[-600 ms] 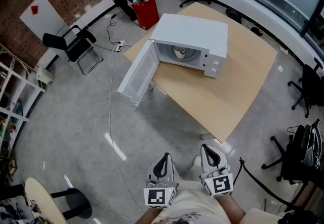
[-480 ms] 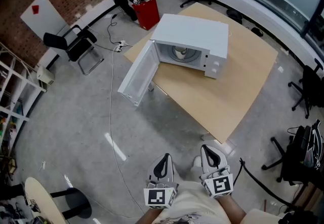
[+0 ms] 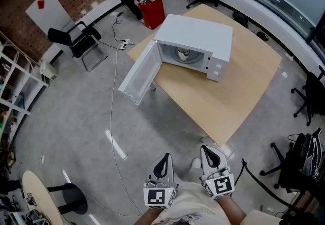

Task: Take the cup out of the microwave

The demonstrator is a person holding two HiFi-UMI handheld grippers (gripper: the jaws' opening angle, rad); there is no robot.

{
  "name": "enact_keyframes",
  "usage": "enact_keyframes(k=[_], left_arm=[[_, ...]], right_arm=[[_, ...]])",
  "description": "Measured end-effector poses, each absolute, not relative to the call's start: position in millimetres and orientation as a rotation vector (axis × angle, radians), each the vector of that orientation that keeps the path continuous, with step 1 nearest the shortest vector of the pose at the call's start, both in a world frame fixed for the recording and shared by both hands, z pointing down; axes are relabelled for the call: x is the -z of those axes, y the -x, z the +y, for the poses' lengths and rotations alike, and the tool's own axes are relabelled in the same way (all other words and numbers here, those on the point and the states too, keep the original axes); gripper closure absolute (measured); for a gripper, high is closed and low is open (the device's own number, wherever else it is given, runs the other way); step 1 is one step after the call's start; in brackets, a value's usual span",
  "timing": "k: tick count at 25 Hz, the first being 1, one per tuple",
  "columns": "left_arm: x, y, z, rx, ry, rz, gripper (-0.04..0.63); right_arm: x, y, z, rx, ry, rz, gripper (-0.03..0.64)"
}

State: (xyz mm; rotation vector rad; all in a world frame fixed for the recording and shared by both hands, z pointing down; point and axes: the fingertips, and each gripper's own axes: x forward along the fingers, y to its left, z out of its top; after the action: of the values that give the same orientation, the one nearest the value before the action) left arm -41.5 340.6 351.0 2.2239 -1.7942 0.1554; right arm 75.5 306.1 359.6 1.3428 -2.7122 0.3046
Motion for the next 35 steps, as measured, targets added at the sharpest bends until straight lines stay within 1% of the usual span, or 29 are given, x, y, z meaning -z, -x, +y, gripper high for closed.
enact_keyframes(k=[10, 14, 22, 25, 31, 35], left_arm=[[-366, 22, 337, -0.142, -2.107, -1.881, 0.595], [-369, 22, 325, -0.141, -2.082, -1.903, 0.595], [-374, 60, 258, -0.124, -2.075, -1.893, 0.595], [-375, 80, 222, -0.12, -2.099, -1.856, 0.595], [-372, 127, 148, -0.149, -2.171, -1.762, 0.595], [-373, 148, 106, -0.166, -2.235, -1.691, 0.595]], right_arm=[[-375, -110, 287, -0.258, -1.304, -2.726, 0.611], [-377, -110, 271, -0.256, -1.27, -2.73, 0.611], [-378, -79, 208, -0.267, -1.295, -2.722, 0.611], [-383, -61, 176, -0.372, -1.344, -2.712, 0.612], [-388, -25, 112, -0.448, -1.495, -2.648, 0.612], [-379, -1, 74, -0.414, -1.588, -2.619, 0.611]])
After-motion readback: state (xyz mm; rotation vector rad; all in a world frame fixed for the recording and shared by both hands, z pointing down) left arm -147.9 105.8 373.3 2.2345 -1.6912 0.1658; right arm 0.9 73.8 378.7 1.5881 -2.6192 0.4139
